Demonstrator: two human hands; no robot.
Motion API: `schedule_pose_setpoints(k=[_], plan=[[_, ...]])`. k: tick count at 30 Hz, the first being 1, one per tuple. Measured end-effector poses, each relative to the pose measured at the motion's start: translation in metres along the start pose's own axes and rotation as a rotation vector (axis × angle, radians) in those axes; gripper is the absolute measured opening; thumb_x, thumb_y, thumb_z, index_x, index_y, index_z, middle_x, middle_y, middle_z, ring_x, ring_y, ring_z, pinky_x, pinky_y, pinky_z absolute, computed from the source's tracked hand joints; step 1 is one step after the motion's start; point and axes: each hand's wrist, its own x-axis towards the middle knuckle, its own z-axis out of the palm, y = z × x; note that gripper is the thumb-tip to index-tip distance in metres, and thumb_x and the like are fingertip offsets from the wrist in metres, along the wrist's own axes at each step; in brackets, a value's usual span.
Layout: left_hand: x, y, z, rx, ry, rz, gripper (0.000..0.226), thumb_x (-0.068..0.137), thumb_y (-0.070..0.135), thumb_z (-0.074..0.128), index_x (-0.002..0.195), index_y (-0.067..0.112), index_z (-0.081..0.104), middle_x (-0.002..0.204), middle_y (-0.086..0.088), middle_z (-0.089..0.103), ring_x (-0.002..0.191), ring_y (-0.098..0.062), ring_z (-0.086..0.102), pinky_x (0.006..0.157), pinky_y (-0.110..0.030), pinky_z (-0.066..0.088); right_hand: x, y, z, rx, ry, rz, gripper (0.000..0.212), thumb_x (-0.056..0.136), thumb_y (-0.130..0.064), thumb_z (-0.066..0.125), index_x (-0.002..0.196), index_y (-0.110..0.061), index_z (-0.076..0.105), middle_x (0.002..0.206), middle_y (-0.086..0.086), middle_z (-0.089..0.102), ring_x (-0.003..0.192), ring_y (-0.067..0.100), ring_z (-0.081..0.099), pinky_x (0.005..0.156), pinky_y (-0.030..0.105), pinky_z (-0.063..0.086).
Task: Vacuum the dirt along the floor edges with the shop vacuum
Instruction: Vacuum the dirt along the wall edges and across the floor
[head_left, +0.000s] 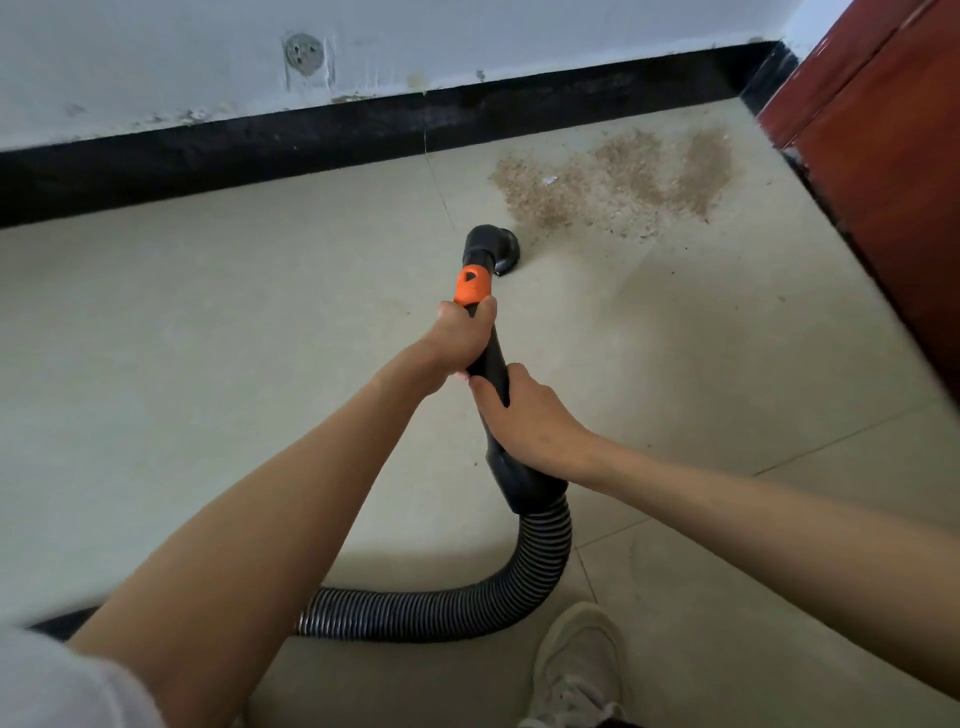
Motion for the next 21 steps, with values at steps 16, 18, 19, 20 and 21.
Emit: schedule_pose_setpoints(k=[16,18,19,20,21], plan=[[-0.022,-0.042,-0.058,0.001,0.307,-0.076,0.047,0.095,0.038,0.041,0.122,0.0,0.039,0.082,-0.005,0.048,0.065,-0.017,0.048,0.051,-0.027,0.04,0.002,-0.023,0.031,-0.265,-0.276,-0.151,0.034,0.101,-0.046,0.035,0.104,-0.012,0.036,0.083,0.003,0.053,0.07,0.019,0.053,0.058,0.032,0.038],[-0.033,-0.054,-0.068,0.034,0.285,-0.125,0.046,0.095,0.038,0.04,0.119,-0.001,0.039,0.081,-0.007,0.048,0.062,-0.018,0.047,0.051,-0.026,0.039,-0.003,-0.027,0.04,-0.299,-0.329,-0.158,0.035,0.101,-0.046,0.035,0.105,-0.011,0.036,0.078,0.001,0.051,0.066,0.016,0.051,0.054,0.029,0.037],[-0.037,-0.057,-0.073,0.046,0.243,-0.145,0.044,0.095,0.038,0.04,0.117,-0.001,0.039,0.08,-0.008,0.049,0.06,-0.018,0.046,0.051,-0.026,0.039,-0.005,-0.028,0.042,-0.307,-0.349,-0.159,0.036,0.101,-0.046,0.035,0.106,-0.01,0.037,0.078,0.0,0.05,0.065,0.015,0.051,0.053,0.028,0.037],[-0.04,-0.059,-0.079,0.059,0.19,-0.156,0.042,0.095,0.038,0.04,0.113,-0.001,0.042,0.08,-0.01,0.05,0.058,-0.019,0.046,0.052,-0.026,0.04,-0.007,-0.029,0.044,-0.311,-0.366,-0.16,0.037,0.101,-0.046,0.034,0.107,-0.01,0.037,0.077,0.0,0.05,0.064,0.015,0.051,0.053,0.027,0.037],[-0.043,-0.06,-0.084,0.075,0.137,-0.16,0.04,0.095,0.037,0.041,0.107,-0.001,0.045,0.079,-0.011,0.051,0.056,-0.019,0.045,0.052,-0.026,0.04,-0.01,-0.03,0.045,-0.308,-0.381,-0.159,0.037,0.101,-0.046,0.034,0.107,-0.01,0.036,0.078,0.001,0.05,0.064,0.015,0.051,0.053,0.027,0.038]])
